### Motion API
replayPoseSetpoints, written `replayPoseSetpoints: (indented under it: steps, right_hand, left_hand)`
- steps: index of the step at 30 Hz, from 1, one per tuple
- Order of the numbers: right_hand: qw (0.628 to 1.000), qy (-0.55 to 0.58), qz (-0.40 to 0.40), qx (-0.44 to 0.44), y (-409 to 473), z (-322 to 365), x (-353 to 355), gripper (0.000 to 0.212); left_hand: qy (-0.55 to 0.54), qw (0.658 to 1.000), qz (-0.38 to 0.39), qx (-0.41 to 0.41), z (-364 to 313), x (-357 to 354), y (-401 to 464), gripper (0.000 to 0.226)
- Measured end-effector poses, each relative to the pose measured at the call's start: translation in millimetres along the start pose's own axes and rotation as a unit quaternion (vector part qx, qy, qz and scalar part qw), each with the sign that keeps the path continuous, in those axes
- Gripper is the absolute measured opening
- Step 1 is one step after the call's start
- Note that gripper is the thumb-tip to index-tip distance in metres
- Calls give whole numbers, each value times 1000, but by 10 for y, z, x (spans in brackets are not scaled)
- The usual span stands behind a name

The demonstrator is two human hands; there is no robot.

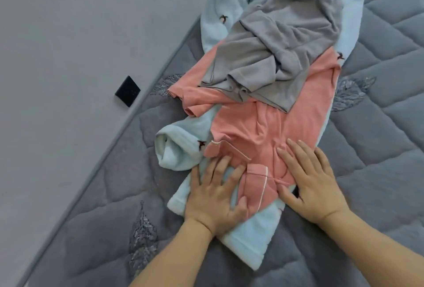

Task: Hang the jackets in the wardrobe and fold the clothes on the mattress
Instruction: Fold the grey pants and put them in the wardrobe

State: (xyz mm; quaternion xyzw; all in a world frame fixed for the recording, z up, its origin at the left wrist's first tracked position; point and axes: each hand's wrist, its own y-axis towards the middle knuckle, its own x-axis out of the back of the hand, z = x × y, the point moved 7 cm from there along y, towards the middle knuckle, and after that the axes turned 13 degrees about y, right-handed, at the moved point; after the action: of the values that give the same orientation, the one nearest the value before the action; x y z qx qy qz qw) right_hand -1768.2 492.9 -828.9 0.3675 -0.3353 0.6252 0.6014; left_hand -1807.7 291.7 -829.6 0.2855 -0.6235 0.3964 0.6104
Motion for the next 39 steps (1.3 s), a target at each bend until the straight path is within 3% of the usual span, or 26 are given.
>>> replayPoseSetpoints:
  steps: [11, 18, 20, 25, 28, 32, 34, 37, 39]
  right_hand:
    - [999, 19, -25, 20, -12, -56, 26, 72]
    - [998, 21, -50, 25, -31, -82, 31, 73]
    - [998, 25, -50, 26, -31, -76, 29, 73]
    - [999, 21, -39, 23, -18, -71, 30, 73]
    - [999, 21, -39, 21, -23, -72, 40, 73]
    - [999, 32, -37, 11, -31, -83, 31, 73]
    - [998, 38, -39, 8, -28, -91, 39, 74]
    - [998, 44, -42, 1, -26, -99, 46, 73]
    - [998, 51, -47, -5, -24, -109, 51, 73]
  left_hand:
    - [33, 996, -79, -10, -46, 6, -43, 74]
    - [54, 995, -81, -24, -84, 31, -51, 73]
    - [43, 994, -95, -19, -93, 171, 19, 62]
    - [-13, 975, -216, 55, -49, 775, 666, 27]
    - [-7, 965, -244, 98, -18, 981, 1126, 40]
    - [81, 982, -145, 87, 19, 888, 1634, 69]
    - [83, 986, -117, 80, 55, 891, 1806, 55]
    - [98, 980, -173, 10, -48, 1096, 1848, 14]
    - [74, 976, -199, -38, -69, 1186, 1615, 5]
